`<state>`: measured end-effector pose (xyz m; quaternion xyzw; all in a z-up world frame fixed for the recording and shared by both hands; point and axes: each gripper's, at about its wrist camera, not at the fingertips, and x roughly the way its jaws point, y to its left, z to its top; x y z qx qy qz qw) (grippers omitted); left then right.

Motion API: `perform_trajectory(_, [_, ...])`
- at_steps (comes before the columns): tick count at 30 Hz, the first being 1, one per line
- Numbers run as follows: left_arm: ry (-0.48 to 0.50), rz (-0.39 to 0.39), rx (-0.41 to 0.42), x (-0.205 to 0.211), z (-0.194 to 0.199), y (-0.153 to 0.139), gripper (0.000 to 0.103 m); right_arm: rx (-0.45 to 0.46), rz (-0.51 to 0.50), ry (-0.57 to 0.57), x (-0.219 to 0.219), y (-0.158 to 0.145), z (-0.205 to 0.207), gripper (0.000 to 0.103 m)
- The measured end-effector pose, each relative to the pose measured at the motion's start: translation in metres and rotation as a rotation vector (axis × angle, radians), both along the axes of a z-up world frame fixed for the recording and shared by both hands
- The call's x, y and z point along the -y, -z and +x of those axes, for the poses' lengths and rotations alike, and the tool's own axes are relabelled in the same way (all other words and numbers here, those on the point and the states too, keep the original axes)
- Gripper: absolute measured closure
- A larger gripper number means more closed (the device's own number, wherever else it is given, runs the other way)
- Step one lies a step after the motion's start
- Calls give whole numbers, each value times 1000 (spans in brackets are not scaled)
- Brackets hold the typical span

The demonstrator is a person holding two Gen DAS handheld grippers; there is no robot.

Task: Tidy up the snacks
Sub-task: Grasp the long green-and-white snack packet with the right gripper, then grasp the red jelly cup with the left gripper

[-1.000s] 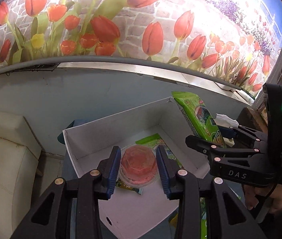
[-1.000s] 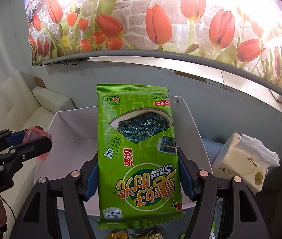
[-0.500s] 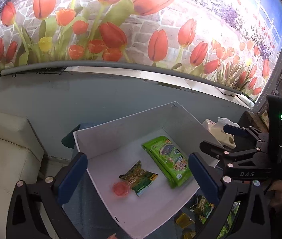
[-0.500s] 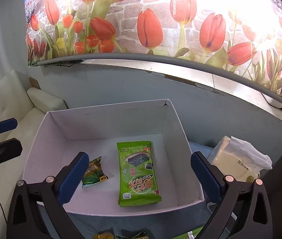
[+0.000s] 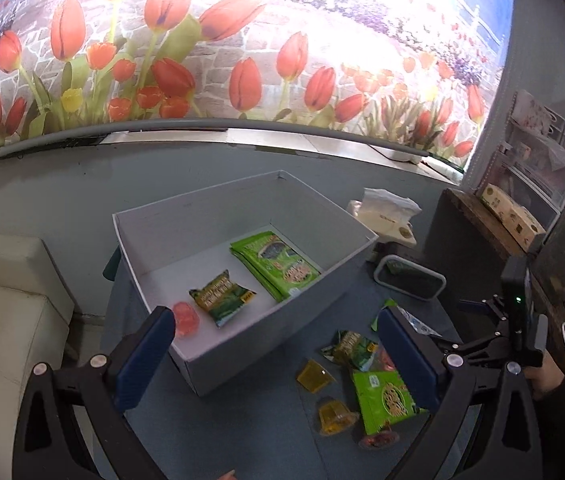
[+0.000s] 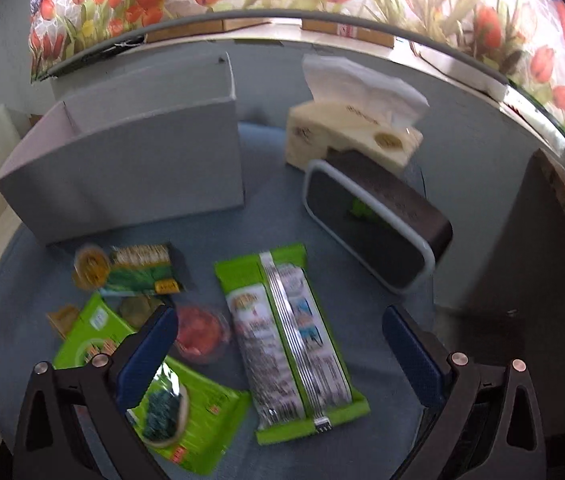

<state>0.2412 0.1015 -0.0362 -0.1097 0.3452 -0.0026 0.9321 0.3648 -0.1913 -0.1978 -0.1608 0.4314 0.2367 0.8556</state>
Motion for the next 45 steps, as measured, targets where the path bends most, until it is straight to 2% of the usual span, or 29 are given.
perform_trajectory(5, [39,-14,-29,34,-45,22,0,-57,15,6,23,28,2,0])
perform_trajectory(11, [34,-35,-101,58,-77,61,0,-41,-32,-25,10,48,8,0])
perform_trajectory(12, [43,-45,-108,60,-80,66,0,-61,-20,-32,8,52,10,0])
perform_trajectory(15, [38,-23,-127,72,-87,80,0,-75,-9,-44,5,58,10,6])
perform_trajectory(16, [34,-4,-136,77,-88,84,0,-75,5,-39,7,58,10,8])
perform_trajectory(18, [37,-2,-152,81,-87,90,0,-64,14,-18,11,56,11,23])
perform_trajectory(21, [45,-13,-157,89,-84,98,0,-81,38,11,20,52,13,30])
perform_trajectory(27, [84,2,-169,114,-69,116,0,-82,99,53,34,36,3,31])
perform_trajectory(32, [107,29,-202,135,-48,134,0,-30,144,94,60,8,-36,31])
perform_trajectory(35, [102,47,-251,143,-32,150,7,-4,178,112,78,-5,-67,31])
perform_trajectory(37, [98,54,-280,147,-23,159,22,4,199,120,89,-10,-88,31])
perform_trajectory(38, [97,65,-290,149,-19,163,24,3,211,121,94,-13,-98,31])
perform_trajectory(41, [103,122,-268,156,-15,163,29,-3,245,136,106,-16,-123,31])
perform_trajectory(43, [121,111,-264,157,-14,161,46,-5,255,150,114,-15,-136,31])
perform_trajectory(45, [115,107,-269,157,-12,161,52,-10,258,148,113,-12,-143,31])
